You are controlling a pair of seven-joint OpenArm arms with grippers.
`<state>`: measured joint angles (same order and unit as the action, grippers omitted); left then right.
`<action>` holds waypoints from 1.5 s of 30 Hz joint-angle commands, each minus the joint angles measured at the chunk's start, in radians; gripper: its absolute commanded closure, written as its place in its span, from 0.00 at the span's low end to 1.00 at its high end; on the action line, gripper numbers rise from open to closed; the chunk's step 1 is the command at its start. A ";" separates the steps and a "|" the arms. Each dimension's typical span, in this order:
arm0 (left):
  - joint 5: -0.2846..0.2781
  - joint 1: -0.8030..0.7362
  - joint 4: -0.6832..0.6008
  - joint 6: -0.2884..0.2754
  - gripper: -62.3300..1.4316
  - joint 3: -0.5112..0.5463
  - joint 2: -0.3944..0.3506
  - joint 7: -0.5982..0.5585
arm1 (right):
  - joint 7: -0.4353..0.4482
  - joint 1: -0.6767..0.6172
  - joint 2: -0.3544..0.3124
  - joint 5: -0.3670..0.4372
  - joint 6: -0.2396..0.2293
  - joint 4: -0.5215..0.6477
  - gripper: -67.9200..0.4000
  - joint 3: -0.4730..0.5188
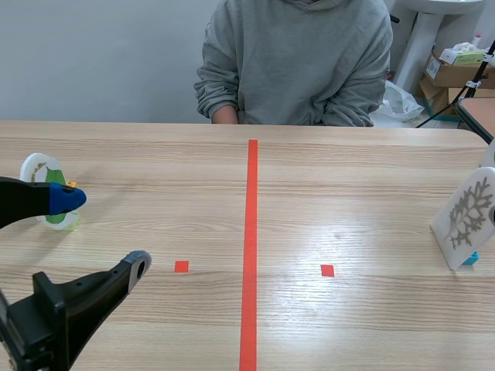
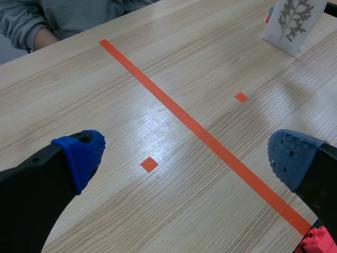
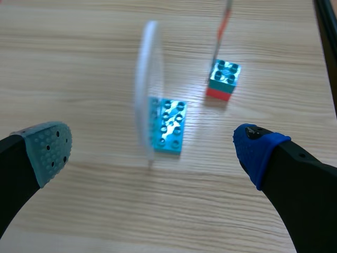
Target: Do the leaf sorting experiment
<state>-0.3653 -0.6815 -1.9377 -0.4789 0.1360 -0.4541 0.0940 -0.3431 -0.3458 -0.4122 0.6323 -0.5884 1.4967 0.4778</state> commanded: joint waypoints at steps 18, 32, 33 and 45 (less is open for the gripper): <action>-0.062 0.003 -0.007 -0.002 0.00 0.001 0.005 -0.007 | -0.049 -0.100 -0.219 0.118 -0.157 0.322 0.00 -0.083; -0.119 0.003 -0.007 -0.003 0.00 0.001 0.004 0.013 | -0.093 -0.206 -0.191 0.147 -0.157 0.420 0.00 -0.214; -0.123 0.003 -0.007 -0.003 0.00 0.001 0.004 0.017 | -0.093 -0.209 -0.191 0.134 -0.157 0.420 0.00 -0.229; -0.151 0.003 -0.007 -0.003 0.00 0.001 0.004 0.038 | 0.021 -0.204 -0.192 -0.021 -0.157 0.420 0.00 -0.362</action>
<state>-0.5060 -0.6815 -1.9373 -0.4789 0.1360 -0.4545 0.1467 -0.3359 -0.5579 -0.5983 0.5980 -0.7376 1.9110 0.0986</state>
